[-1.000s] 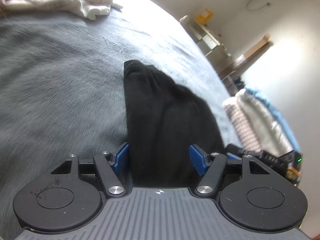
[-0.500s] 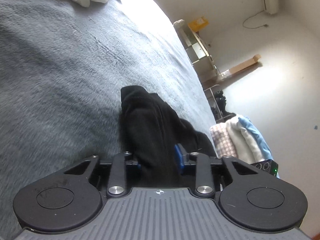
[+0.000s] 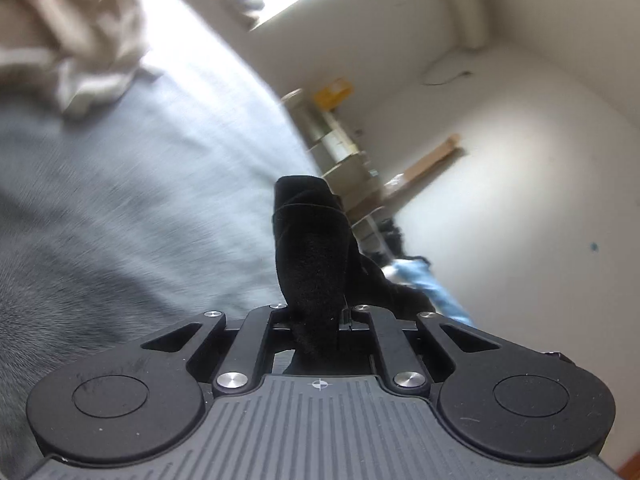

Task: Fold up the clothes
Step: 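Grasp the folded black shirt with both grippers and lift it, then carry the black shirt with both grippers onto the stack of folded clothes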

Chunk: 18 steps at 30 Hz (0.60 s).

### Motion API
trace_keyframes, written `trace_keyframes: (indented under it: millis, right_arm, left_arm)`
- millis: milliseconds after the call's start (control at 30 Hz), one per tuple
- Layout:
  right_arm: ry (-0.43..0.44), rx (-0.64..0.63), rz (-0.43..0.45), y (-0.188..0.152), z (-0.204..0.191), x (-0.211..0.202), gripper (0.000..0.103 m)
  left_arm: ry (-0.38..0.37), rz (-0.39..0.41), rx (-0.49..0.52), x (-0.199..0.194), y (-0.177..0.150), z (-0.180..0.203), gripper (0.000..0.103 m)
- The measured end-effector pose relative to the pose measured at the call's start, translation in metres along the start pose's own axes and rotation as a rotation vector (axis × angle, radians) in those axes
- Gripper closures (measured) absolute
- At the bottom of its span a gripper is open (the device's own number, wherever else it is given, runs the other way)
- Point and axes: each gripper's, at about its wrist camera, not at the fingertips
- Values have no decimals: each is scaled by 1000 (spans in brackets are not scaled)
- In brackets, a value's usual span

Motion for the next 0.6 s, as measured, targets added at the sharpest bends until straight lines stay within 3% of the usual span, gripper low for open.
trace_keyframes:
  millis: [333,600]
  right_arm:
    - [-74,-104,326,17,-20,-157,88]
    - [-237,-268,601,67,4,-271,88]
  left_arm:
    - [-179,15,248,-14,-22,147,96]
    - [-312,6,434,55,-25,253,96]
Point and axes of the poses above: each gripper's, at about its wrist camera, not at the fingertips, and x roughly the way its jaws point, z to its right, y to its top, and after that the axes turned 13 degrees about -y, right-handed
